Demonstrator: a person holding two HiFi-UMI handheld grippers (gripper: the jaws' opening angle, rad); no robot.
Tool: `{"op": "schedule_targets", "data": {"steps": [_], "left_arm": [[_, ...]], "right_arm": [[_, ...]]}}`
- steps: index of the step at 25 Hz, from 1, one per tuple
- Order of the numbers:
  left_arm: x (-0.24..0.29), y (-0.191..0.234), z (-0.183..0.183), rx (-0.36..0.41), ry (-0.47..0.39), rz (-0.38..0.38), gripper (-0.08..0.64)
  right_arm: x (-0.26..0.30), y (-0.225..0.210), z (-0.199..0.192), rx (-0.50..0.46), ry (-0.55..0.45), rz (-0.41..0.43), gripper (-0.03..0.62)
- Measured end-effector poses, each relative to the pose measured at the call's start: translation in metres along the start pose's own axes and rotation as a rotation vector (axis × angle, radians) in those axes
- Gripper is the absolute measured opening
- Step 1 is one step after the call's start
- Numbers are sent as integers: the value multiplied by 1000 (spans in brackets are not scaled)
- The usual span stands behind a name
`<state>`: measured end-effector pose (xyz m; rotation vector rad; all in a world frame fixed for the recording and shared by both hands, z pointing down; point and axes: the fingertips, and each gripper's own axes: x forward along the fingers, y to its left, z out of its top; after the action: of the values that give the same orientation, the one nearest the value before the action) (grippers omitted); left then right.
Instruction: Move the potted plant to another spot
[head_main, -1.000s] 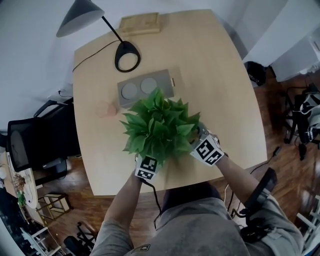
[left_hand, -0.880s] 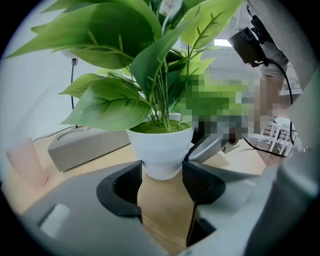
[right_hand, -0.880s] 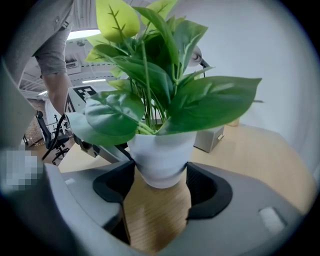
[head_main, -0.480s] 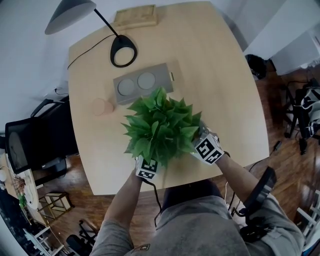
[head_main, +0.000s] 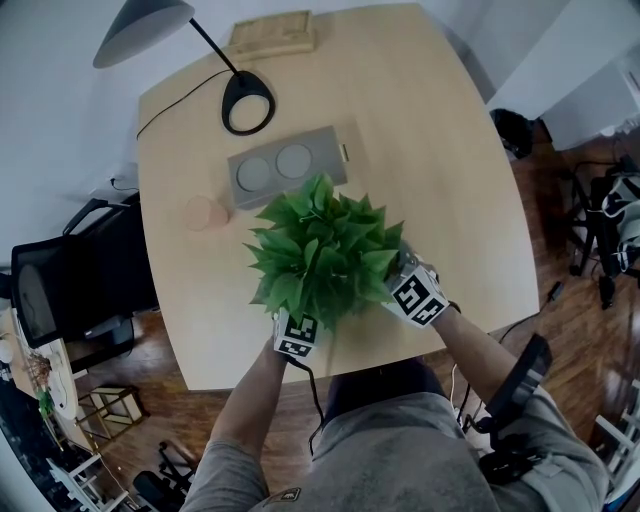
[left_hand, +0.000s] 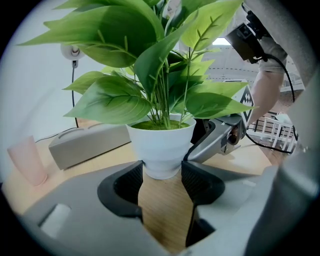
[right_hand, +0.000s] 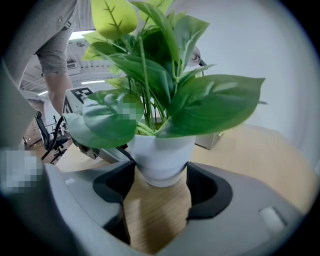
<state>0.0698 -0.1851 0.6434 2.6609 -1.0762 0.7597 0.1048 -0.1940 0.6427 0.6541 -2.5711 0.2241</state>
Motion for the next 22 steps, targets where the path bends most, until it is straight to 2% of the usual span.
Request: {"op": "schedule_targets", "data": {"steps": [11, 17, 22], "left_arm": [[-18, 3, -9, 1, -16, 26, 228], [-50, -12, -15, -29, -26, 19, 212], [-80, -28, -6, -66, -76, 21, 189]], "right_arm": [[-16, -2, -8, 16, 35, -48, 335], [-44, 16, -7, 17, 54, -92, 334], [-68, 39, 5, 22, 36, -121, 334]]}}
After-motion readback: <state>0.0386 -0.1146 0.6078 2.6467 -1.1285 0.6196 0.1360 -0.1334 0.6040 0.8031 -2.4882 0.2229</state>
